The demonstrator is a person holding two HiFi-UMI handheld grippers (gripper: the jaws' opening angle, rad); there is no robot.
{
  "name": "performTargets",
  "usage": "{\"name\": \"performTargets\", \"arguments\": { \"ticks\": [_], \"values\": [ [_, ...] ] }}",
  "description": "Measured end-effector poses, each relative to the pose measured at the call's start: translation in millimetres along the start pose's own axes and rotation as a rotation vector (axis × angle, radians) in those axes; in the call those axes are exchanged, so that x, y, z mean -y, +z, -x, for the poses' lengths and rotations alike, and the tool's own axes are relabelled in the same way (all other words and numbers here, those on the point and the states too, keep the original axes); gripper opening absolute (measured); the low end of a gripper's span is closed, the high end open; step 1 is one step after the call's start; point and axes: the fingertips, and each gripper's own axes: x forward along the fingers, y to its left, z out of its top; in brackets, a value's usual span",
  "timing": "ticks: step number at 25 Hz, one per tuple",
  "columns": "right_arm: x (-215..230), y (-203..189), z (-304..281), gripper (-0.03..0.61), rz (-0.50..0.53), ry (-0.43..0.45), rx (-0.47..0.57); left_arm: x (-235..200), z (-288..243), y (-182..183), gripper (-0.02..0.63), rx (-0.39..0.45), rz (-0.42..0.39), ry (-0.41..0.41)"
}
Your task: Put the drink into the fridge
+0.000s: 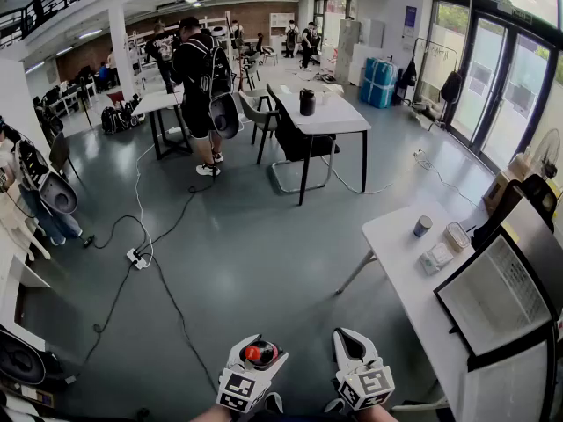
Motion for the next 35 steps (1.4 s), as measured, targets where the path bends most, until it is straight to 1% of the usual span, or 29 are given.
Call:
{"name": "performTargets", "arguments": {
  "ticks": [3, 6, 14, 18, 22, 27, 35],
  "values": [
    [-4.4, 14.0, -17.3, 0.006, 0.031, 0.034, 0.019, -20.2, -5.0, 15.8, 0.316, 0.015, 0.039, 0.017],
    [-1.5, 15.7, -16.8, 0.006, 0.028, 0.020, 0.014, -19.8, -5.4, 19.6, 0.316, 0.017, 0.075, 0.006],
    [20.2, 19.9, 8.7, 0.006, -0.004, -0.049, 0.051, 15.7, -20.7, 36.8, 0.316, 0.037, 0.049, -0.078],
    [50.3, 20.3, 35.7, 0.006, -0.014, -0.111, 0.059, 45.4, -41.6, 50.9, 0.316, 0.041, 0.028, -0.129],
    [84.2, 23.6, 70.5, 0.006, -0.028, -0.169, 0.071, 78.1, -64.1, 64.3, 0.316, 0.035, 0.019, -0.161],
    [131.5, 22.6, 115.7, 0.006, -0.053, -0.227, 0.088, 129.2, -89.7, 78.6, 0.316, 0.031, 0.009, -0.205],
    [188.4, 24.9, 178.0, 0.006, -0.071, -0.309, 0.103, 209.9, -122.5, 97.6, 0.316, 0.037, -0.006, -0.287]
  ]
}}
